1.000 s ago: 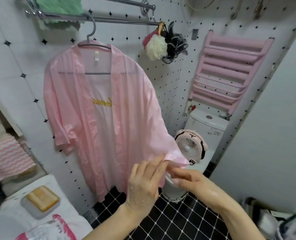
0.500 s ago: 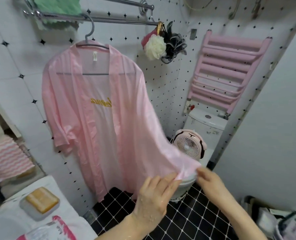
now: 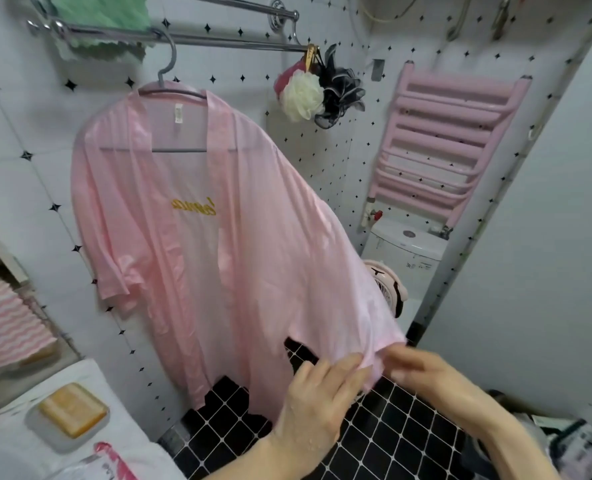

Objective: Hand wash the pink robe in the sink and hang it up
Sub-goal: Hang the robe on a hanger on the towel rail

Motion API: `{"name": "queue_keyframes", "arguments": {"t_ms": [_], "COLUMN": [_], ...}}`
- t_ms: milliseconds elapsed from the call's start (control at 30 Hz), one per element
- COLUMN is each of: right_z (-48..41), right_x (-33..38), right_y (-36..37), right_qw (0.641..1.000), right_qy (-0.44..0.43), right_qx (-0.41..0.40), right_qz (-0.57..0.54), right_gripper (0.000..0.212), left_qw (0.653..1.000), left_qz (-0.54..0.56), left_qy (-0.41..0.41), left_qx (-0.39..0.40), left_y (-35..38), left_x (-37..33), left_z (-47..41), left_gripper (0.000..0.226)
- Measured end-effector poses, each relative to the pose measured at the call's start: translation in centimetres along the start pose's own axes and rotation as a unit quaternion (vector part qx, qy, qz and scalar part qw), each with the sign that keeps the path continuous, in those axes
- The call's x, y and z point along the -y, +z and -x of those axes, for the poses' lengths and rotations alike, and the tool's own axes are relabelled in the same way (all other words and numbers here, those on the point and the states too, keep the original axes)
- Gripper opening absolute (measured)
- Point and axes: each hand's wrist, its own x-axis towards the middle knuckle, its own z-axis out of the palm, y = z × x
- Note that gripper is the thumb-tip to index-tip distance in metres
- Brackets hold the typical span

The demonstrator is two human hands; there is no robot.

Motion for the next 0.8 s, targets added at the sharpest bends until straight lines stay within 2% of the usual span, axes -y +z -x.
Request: {"name": "queue_keyframes", "arguments": {"t_ms": [33, 67, 133, 167, 233, 267, 333, 367, 433, 533, 567, 633, 700, 733, 800], "right_z": [0.0, 0.0, -0.3, -0.2, -0.3, -0.3, -0.6, -0.6, -0.8, -1.1, -1.3, -1.3, -1.5, -1.8, -2.6], "right_x": [0.0, -0.2, -0.9, -0.7, 0.1, 0.0, -0.8, -0.8, -0.7, -1.9, -1.9, -1.9, -2.1, -2.2, -2.6], "right_y": [0.0, 0.0, -0.7, -0.9, -0.7, -0.5, -1.1, -1.2, -1.0, -1.9, -2.1, -2.0, -1.9, -2.0, -2.2], "right_qw": [0.998, 0.998, 0.99, 0.992, 0.999, 0.998, 0.989, 0.99, 0.998, 0.985, 0.985, 0.981, 0.967, 0.96, 0.952], "right_qy": [0.016, 0.016, 0.008, 0.013, 0.009, 0.008, 0.001, -0.005, 0.009, -0.005, -0.018, -0.032, -0.019, -0.016, -0.012], "right_qx": [0.058, 0.054, -0.102, -0.093, 0.039, 0.032, -0.102, -0.108, -0.055, -0.166, -0.155, -0.105, -0.125, -0.14, -0.153], "right_qz": [-0.018, -0.019, 0.095, 0.089, 0.036, 0.044, 0.103, 0.092, 0.031, -0.042, -0.079, -0.161, -0.219, -0.242, -0.264], "right_gripper": [0.041, 0.04, 0.05, 0.05, 0.045, 0.048, 0.055, 0.055, 0.046, 0.042, 0.038, 0.056, 0.078, 0.08, 0.071], "left_qw": [1.0, 1.0, 1.0, 1.0, 1.0, 0.999, 0.999, 0.999, 0.999, 0.997, 0.997, 0.993, 0.984, 0.973, 0.944], "left_qz": [0.006, 0.011, 0.009, 0.01, 0.015, 0.019, 0.023, 0.029, 0.044, 0.068, 0.074, 0.092, 0.099, 0.103, 0.122], "left_qy": [-0.005, -0.011, -0.01, -0.011, -0.019, -0.029, -0.034, -0.033, -0.024, -0.007, 0.001, 0.02, 0.079, 0.118, 0.173], "left_qx": [0.006, 0.012, 0.019, 0.021, 0.018, 0.015, 0.014, 0.013, 0.01, 0.031, 0.037, 0.066, 0.123, 0.17, 0.254], "left_y": [0.0, 0.0, 0.0, 0.1, 0.1, 0.0, -0.2, -0.2, 0.2, 1.0, 1.4, 2.3, 3.1, 3.4, 3.9], "left_x": [0.0, 0.1, 0.4, 0.3, 0.2, 0.1, -0.1, -0.2, 0.0, -0.2, -0.4, -0.6, -0.5, -0.4, -0.1], "left_z": [0.0, 0.0, -0.1, -0.1, -0.4, -0.6, -1.0, -1.1, -0.9, -0.7, -0.5, -0.5, -0.4, -0.2, -0.1], "left_gripper": [0.036, 0.038, 0.04, 0.039, 0.032, 0.038, 0.047, 0.042, 0.031, 0.051, 0.052, 0.049, 0.043, 0.04, 0.037]}}
